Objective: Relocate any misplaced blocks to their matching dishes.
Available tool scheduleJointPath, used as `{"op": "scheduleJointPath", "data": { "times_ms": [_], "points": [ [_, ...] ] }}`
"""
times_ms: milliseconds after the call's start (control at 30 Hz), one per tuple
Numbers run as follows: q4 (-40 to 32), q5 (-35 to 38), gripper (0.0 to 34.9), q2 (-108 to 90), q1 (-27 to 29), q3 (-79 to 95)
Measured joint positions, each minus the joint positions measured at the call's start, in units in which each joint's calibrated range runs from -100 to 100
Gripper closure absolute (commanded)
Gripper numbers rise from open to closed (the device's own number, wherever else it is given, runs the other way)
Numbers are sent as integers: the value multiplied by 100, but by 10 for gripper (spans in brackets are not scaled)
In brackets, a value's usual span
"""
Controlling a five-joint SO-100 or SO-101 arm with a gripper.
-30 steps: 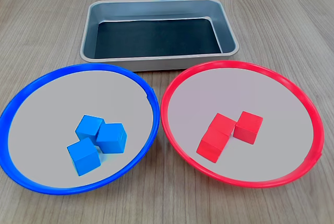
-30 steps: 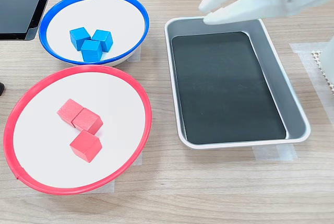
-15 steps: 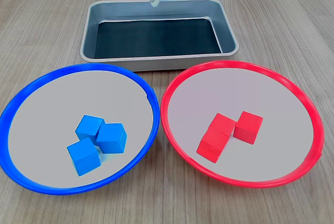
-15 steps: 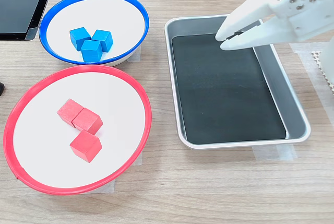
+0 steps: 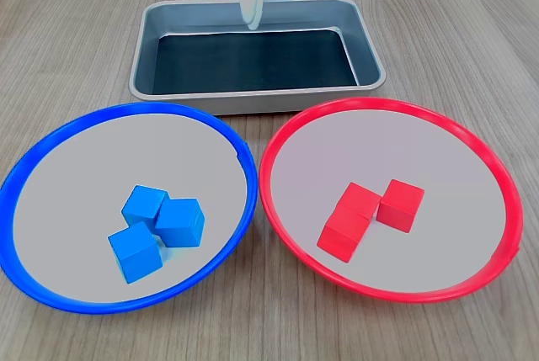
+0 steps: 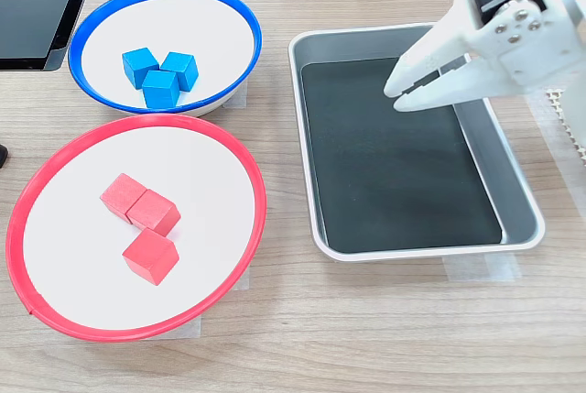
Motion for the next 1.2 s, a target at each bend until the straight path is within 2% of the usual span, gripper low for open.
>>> {"op": "scheduleJointPath", "data": {
  "times_ms": [1200],
  "points": [
    [0,-29,346,-34,-142,82]
  ]
}}
